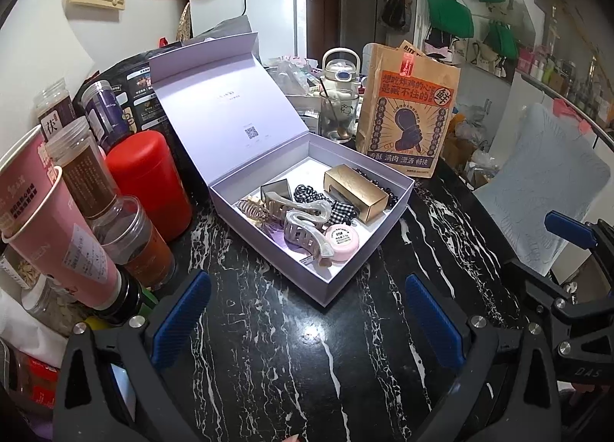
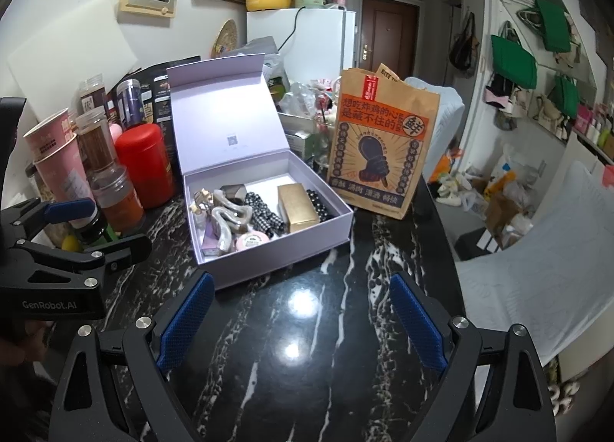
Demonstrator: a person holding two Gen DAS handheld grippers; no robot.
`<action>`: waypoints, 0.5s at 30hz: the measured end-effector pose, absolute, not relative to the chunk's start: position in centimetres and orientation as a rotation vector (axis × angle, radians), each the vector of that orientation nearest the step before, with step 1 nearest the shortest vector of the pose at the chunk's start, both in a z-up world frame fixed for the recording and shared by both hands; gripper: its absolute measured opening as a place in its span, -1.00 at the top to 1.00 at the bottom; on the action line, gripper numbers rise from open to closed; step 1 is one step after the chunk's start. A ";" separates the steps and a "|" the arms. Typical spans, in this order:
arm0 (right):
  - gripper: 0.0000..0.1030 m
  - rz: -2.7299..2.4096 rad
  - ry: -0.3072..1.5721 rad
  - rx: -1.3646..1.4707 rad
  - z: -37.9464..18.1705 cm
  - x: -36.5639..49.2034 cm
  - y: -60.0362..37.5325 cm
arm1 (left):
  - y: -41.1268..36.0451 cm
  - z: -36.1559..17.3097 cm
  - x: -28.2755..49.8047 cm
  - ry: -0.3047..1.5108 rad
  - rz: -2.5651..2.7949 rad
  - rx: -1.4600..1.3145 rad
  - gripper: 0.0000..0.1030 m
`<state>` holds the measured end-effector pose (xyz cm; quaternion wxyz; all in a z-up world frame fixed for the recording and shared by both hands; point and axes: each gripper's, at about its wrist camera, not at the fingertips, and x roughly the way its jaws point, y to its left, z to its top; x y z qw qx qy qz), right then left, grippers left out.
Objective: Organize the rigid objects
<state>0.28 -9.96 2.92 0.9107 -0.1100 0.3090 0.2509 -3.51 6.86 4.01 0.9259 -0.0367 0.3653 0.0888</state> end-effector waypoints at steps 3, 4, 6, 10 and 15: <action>-0.82 0.515 0.635 -0.229 2.9 0.3 -9.9 | 6.6 3.9 -3.4 0.753 0.188 -0.056 -1.00; -0.82 0.513 0.635 -0.232 2.9 0.3 -9.9 | 6.4 3.9 -3.3 0.754 0.187 -0.051 -1.00; -0.82 0.508 0.633 -0.239 2.9 0.3 -9.9 | 6.3 3.9 -3.2 0.754 0.179 -0.053 -1.00; -0.82 0.505 0.630 -0.235 3.1 0.4 -10.1 | 6.3 4.1 -3.1 0.752 0.168 -0.055 -1.00; -0.82 0.502 0.632 -0.228 3.3 0.5 -10.4 | 6.2 4.4 -3.0 0.744 0.166 -0.050 -1.00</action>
